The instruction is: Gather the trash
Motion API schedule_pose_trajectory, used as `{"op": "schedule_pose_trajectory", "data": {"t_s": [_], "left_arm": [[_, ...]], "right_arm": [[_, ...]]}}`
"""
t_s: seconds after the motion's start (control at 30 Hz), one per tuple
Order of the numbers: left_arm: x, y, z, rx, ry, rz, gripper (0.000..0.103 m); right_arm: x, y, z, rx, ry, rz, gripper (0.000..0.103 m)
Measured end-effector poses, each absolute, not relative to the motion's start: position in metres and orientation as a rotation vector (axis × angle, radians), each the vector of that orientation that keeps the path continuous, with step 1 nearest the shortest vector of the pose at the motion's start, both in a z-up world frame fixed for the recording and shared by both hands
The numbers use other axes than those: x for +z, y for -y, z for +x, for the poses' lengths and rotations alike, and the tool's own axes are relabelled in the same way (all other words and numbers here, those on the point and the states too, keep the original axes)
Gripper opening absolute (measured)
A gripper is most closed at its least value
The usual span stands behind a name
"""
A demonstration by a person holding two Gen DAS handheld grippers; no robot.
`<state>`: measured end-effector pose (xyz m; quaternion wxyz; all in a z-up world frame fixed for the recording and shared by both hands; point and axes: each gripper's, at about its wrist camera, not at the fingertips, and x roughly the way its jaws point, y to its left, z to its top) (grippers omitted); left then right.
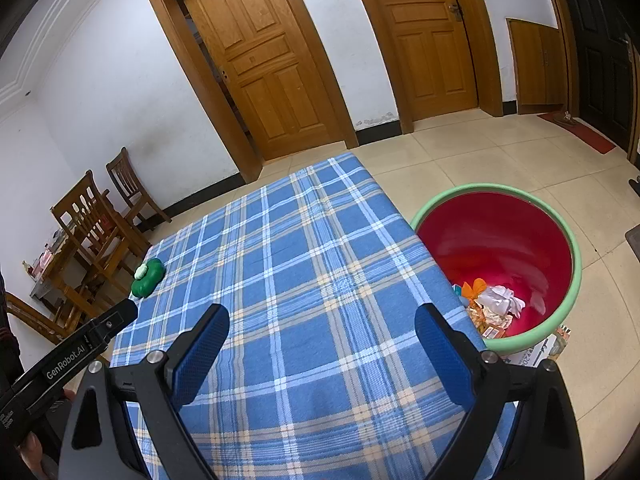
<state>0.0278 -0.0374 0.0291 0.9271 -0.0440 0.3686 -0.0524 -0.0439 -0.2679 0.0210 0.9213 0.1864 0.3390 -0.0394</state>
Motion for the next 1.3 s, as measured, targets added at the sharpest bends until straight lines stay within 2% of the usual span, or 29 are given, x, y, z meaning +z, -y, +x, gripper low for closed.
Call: {"op": "schedule_pose_trajectory", "data": {"t_s": [1.3], "left_arm": [[0.028, 0.0358, 0.0275, -0.108, -0.758, -0.094, 0.08]], "right_arm": [[0.0212, 0.2651, -0.0438, -0.08, -0.696, 0.383, 0.096]]}}
